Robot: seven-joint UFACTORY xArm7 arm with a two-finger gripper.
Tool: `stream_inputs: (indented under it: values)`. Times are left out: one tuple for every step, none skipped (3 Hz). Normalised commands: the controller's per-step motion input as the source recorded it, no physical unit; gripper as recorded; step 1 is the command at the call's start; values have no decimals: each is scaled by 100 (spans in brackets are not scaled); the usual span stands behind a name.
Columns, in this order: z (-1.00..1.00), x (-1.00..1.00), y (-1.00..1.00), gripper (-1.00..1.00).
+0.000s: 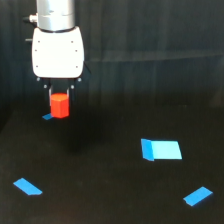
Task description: Pick up the red object from the table
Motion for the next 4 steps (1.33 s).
stream_inputs:
  values:
    - [17,6,8,-93]
    - [7,-13,4,-100]
    - [19,4,10,-100]
    - [19,1,7,-100]
